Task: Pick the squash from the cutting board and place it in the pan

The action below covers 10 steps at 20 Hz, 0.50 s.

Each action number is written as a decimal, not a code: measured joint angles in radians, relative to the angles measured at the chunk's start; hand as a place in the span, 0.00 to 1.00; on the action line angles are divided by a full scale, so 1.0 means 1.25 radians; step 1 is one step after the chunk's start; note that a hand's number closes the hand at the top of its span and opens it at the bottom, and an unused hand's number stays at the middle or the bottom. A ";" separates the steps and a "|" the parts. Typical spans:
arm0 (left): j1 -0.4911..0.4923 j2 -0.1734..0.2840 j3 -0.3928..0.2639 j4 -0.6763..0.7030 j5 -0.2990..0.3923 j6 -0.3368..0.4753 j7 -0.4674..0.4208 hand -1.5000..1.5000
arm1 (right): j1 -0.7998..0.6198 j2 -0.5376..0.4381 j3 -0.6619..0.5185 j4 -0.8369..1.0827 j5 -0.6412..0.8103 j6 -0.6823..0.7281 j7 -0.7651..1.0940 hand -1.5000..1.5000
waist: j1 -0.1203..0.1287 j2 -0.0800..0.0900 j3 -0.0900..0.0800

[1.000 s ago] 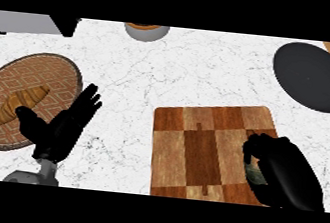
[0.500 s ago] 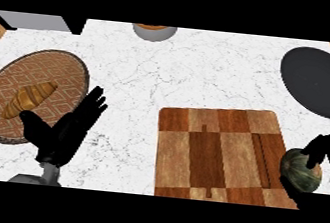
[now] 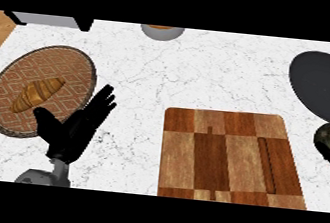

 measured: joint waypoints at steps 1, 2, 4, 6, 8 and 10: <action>0.001 -0.002 0.000 -0.004 -0.002 0.002 0.003 0.50 | -0.030 -0.007 -0.001 0.044 0.018 -0.013 -0.013 1.00 | 0.002 0.000 0.000; 0.003 0.002 0.003 -0.008 0.002 -0.005 0.003 0.50 | -0.053 -0.011 -0.006 0.096 0.032 -0.032 -0.039 1.00 | 0.005 0.001 0.000; 0.002 0.002 0.005 -0.009 0.003 -0.010 0.008 0.50 | -0.116 -0.019 -0.017 0.193 0.051 -0.063 -0.073 1.00 | 0.008 0.001 0.000; 0.008 0.005 0.008 -0.005 0.002 -0.020 -0.002 0.50 | -0.176 -0.019 -0.026 0.284 0.071 -0.106 -0.103 1.00 | 0.011 0.002 0.000; -0.005 0.006 0.013 -0.004 0.004 -0.022 0.007 0.50 | -0.233 -0.015 -0.040 0.371 0.090 -0.160 -0.117 1.00 | 0.016 0.004 0.000; -0.007 0.006 0.019 0.007 0.008 -0.030 -0.001 0.50 | -0.276 -0.009 -0.060 0.459 0.097 -0.214 -0.157 1.00 | 0.017 0.005 0.001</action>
